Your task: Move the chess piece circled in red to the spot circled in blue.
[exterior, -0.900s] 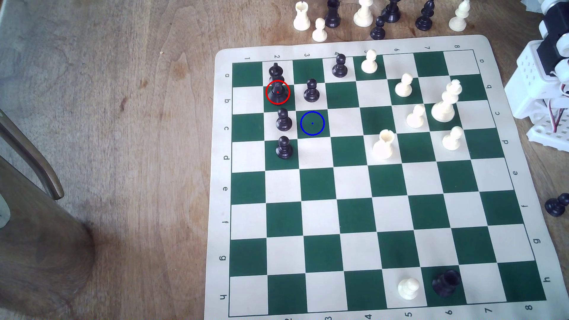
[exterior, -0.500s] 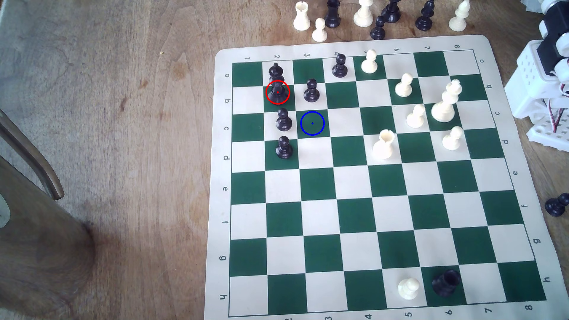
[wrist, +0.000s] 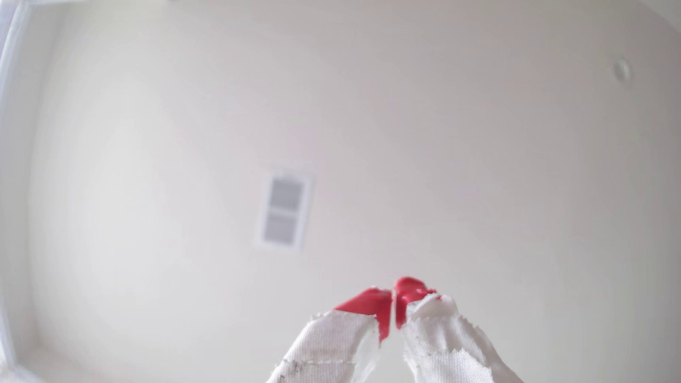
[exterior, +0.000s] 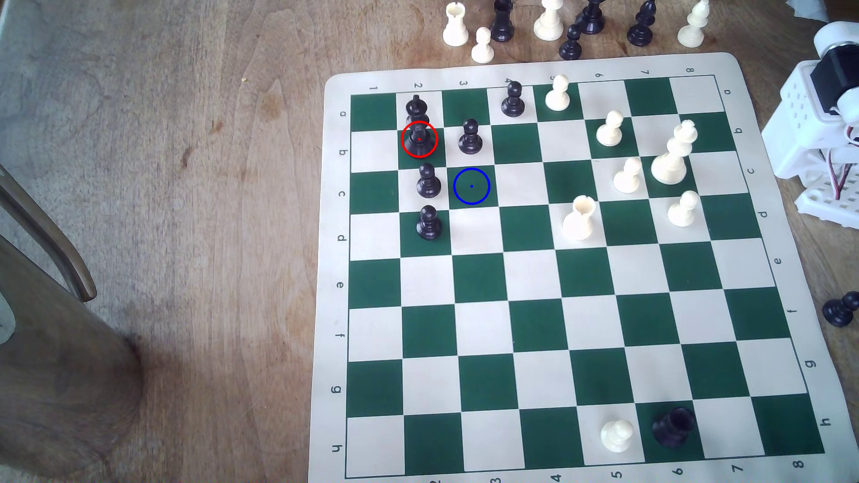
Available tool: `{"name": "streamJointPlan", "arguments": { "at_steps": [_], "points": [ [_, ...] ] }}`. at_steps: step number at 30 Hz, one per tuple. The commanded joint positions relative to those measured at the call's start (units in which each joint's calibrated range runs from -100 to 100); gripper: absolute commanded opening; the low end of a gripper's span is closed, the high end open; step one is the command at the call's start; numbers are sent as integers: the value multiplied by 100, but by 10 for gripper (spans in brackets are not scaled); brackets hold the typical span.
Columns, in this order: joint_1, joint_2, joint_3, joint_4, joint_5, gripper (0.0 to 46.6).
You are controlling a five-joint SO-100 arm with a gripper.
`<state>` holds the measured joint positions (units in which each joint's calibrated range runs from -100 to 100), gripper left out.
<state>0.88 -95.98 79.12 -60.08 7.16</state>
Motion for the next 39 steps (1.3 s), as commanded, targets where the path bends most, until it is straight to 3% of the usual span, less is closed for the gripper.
{"name": "streamJointPlan", "arguments": {
  "at_steps": [1, 7, 13, 15, 16, 20, 26, 27, 31, 35, 39],
  "points": [
    [48, 22, -795, 1479, 24, 2],
    [87, 22, -1566, 3379, 0, 2],
    [674, 22, -2355, 5992, -63, 7],
    [1018, 22, -2890, 7761, -625, 66],
    [1136, 22, -3026, 8342, -767, 87],
    [1292, 167, -3008, 9513, -860, 110],
    [1276, 1219, -3071, 10414, -1231, 174],
    [1229, 1796, -3434, 10807, -1426, 200],
    [1159, 3613, -4866, 11872, -1553, 254],
    [1151, 4734, -5591, 12241, -1734, 281],
    [885, 6414, -7078, 12699, -2085, 312]
  ]
}}
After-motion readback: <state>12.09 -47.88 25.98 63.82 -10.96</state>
